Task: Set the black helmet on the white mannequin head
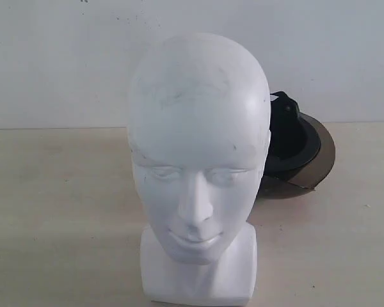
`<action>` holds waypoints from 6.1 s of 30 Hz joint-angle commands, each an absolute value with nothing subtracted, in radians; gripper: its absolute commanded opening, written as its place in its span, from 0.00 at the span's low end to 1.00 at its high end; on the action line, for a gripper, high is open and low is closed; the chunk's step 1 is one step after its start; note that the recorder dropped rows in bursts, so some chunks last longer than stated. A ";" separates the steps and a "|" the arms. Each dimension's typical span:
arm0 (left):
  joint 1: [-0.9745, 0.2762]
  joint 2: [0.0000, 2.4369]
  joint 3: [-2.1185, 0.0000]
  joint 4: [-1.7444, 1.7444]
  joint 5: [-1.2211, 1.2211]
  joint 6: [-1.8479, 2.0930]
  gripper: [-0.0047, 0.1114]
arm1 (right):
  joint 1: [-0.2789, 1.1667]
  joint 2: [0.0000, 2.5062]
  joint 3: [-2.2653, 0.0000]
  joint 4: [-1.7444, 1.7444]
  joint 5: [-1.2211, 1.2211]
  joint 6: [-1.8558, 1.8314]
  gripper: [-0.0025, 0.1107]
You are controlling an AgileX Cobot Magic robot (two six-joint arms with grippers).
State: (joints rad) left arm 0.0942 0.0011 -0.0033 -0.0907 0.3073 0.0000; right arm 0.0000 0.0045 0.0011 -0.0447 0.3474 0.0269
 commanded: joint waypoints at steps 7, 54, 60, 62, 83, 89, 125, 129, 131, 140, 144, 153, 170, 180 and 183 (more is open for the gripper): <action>0.090 0.000 0.000 -0.089 0.306 -0.008 0.08 | 0.000 0.000 0.000 -0.060 0.245 -0.022 0.02; 0.090 0.000 0.000 -0.089 0.306 -0.008 0.08 | -0.001 1.433 -1.145 0.297 0.542 -0.164 0.02; 0.090 0.000 0.000 -0.089 0.306 -0.008 0.08 | -0.001 1.628 -1.281 0.430 0.674 -0.231 0.13; 0.090 0.000 0.000 -0.089 0.306 -0.008 0.08 | -0.001 1.662 -1.296 0.448 0.691 -0.231 0.26; 0.090 0.000 0.000 -0.089 0.306 -0.008 0.08 | -0.001 1.857 -1.298 0.644 0.608 -0.216 0.51; 0.090 0.000 0.000 -0.089 0.306 -0.008 0.08 | -0.001 1.895 -1.304 0.649 0.580 -0.208 0.51; 0.090 0.000 0.000 -0.089 0.306 -0.008 0.08 | -0.001 1.977 -1.338 0.669 0.561 -0.171 0.06; 0.090 0.000 0.000 -0.089 0.306 -0.008 0.08 | -0.003 1.970 -1.338 0.607 0.584 -0.167 0.02; 0.090 0.000 0.000 -0.089 0.306 -0.008 0.08 | -0.023 1.949 -1.338 0.519 0.619 -0.130 0.02; 0.090 0.000 0.000 -0.089 0.306 -0.008 0.08 | -0.167 1.726 -1.236 0.232 0.724 0.029 0.02; 0.090 0.000 0.000 -0.089 0.306 -0.008 0.08 | -0.164 1.554 -1.023 0.249 0.641 0.040 0.02; 0.090 0.000 0.000 -0.089 0.306 -0.008 0.08 | -0.164 1.547 -0.998 0.252 0.625 0.015 0.03; 0.090 0.000 0.000 -0.089 0.306 -0.008 0.08 | -0.164 1.538 -1.000 0.267 0.646 0.000 0.52; 0.090 0.000 0.000 -0.089 0.306 -0.008 0.08 | -0.168 1.425 -1.000 0.247 0.669 0.000 0.52; 0.090 0.000 0.000 -0.089 0.306 -0.008 0.08 | -0.168 1.397 -1.000 0.228 0.669 0.000 0.52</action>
State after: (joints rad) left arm 0.0942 0.0011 -0.0033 -0.0907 0.3073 0.0000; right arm -0.1635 1.4264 -0.9964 0.2530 0.6646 0.0000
